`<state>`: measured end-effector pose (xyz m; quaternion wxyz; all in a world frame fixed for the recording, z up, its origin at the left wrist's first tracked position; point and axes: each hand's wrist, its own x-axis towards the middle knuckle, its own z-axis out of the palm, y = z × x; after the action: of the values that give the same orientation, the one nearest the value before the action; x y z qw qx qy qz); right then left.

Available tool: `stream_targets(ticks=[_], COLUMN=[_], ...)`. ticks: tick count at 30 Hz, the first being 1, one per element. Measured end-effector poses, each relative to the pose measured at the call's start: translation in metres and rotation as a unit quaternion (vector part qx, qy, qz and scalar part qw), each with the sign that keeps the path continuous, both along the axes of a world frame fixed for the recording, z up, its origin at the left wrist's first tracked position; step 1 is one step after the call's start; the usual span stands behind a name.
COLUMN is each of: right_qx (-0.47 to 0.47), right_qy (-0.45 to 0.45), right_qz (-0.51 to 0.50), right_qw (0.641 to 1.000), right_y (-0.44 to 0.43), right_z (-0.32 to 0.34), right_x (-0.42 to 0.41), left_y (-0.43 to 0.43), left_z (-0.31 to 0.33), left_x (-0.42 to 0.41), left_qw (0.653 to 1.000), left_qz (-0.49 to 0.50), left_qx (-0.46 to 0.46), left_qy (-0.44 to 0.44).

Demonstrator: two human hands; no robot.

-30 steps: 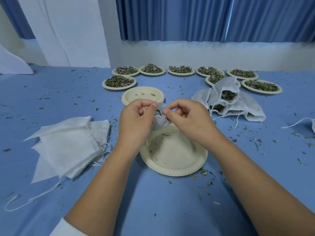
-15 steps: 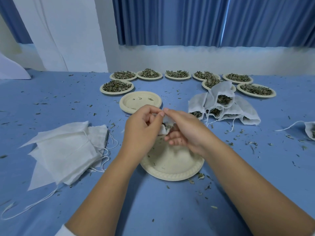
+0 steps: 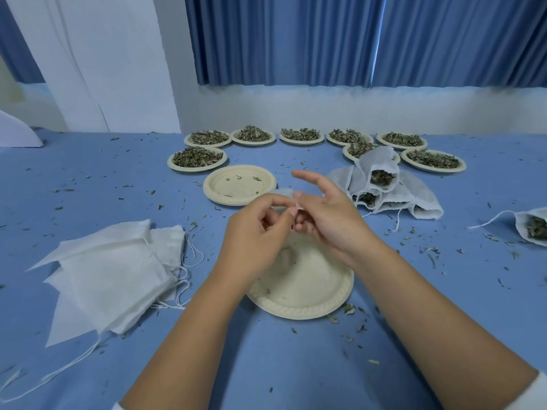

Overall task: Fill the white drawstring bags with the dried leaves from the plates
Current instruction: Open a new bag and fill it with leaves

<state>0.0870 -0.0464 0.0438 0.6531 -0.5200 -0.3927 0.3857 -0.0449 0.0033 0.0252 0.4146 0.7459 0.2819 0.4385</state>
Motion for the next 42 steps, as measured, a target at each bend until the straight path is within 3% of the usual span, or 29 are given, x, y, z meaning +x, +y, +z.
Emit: stream_targets(ticks=[5, 11, 15, 18, 26, 32, 37, 42], right_qx=[0.016, -0.104, -0.161, -0.169, -0.184, -0.192, -0.212, -0.208], right_qy=[-0.133, -0.213, -0.21, -0.203, -0.283, -0.404, -0.378, -0.308], right_qz=[-0.12, -0.183, -0.199, -0.213, -0.208, -0.227, -0.23, -0.225], right_qw=[0.984, 0.954, 0.944, 0.941, 0.918, 0.865, 0.871, 0.901], right_y=[0.029, 0.073, 0.082, 0.085, 0.076, 0.064, 0.056, 0.048], right_z=[0.002, -0.013, -0.019, -0.019, -0.021, -0.022, -0.025, -0.024], right_x=[0.024, 0.063, 0.074, 0.077, 0.076, 0.077, 0.08, 0.076], left_y=[0.023, 0.044, 0.044, 0.044, 0.04, 0.04, 0.043, 0.045], left_z=[0.0, -0.012, -0.014, -0.013, -0.006, -0.005, -0.006, -0.008], left_x=[-0.009, -0.016, -0.016, -0.016, -0.021, -0.021, -0.021, -0.019], left_qw=[0.994, 0.969, 0.955, 0.951, 0.935, 0.936, 0.939, 0.942], left_qz=[0.093, 0.124, 0.091, 0.087, 0.054, 0.024, 0.04, 0.057], left_qx=[-0.059, -0.065, -0.09, -0.094, -0.103, -0.119, -0.111, -0.099], left_qy=[-0.006, 0.204, 0.269, 0.283, 0.334, 0.33, 0.322, 0.315])
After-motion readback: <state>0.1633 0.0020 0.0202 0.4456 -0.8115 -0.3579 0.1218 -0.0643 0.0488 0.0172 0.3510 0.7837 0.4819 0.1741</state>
